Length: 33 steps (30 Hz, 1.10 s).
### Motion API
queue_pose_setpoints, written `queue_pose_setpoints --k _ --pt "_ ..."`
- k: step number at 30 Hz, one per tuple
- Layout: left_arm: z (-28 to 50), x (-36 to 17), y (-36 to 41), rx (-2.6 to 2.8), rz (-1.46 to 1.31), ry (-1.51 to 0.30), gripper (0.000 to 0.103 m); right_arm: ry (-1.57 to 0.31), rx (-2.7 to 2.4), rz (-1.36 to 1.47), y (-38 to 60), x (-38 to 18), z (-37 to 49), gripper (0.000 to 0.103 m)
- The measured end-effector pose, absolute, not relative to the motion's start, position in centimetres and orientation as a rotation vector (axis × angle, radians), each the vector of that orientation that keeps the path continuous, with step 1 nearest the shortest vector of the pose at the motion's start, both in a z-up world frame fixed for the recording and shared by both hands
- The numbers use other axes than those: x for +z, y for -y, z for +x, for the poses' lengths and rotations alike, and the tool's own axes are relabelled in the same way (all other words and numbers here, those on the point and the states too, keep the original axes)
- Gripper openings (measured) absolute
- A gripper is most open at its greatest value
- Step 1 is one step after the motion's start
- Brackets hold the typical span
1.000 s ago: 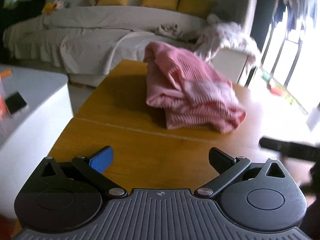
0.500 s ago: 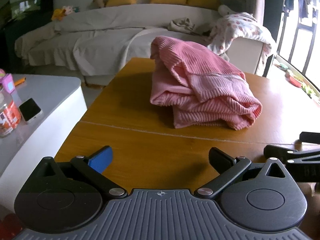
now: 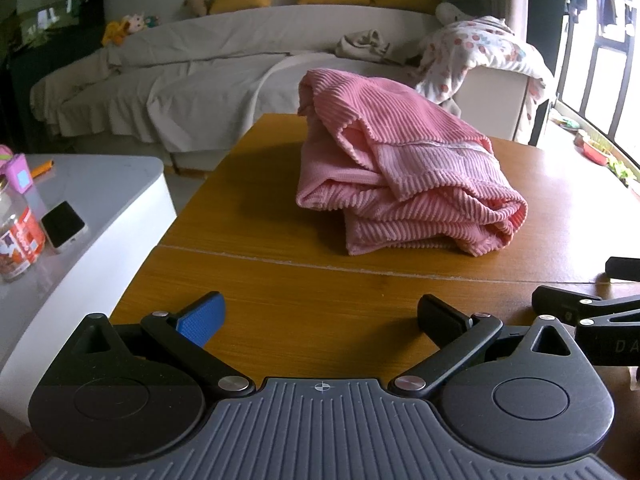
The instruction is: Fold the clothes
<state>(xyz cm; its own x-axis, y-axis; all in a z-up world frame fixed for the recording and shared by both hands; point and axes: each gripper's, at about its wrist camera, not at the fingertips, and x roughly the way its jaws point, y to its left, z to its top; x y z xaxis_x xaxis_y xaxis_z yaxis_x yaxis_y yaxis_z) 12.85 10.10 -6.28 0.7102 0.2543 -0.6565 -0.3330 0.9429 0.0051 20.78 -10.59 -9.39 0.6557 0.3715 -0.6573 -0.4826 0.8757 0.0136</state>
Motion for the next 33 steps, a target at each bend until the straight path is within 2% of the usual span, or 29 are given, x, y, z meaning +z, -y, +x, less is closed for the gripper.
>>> queue_pose_setpoints --k 33 --pt "12.65 -6.32 -10.27 0.328 -0.112 -0.713 0.103 -0.706 0.488 -0.168 10.42 -9.32 20.79 0.103"
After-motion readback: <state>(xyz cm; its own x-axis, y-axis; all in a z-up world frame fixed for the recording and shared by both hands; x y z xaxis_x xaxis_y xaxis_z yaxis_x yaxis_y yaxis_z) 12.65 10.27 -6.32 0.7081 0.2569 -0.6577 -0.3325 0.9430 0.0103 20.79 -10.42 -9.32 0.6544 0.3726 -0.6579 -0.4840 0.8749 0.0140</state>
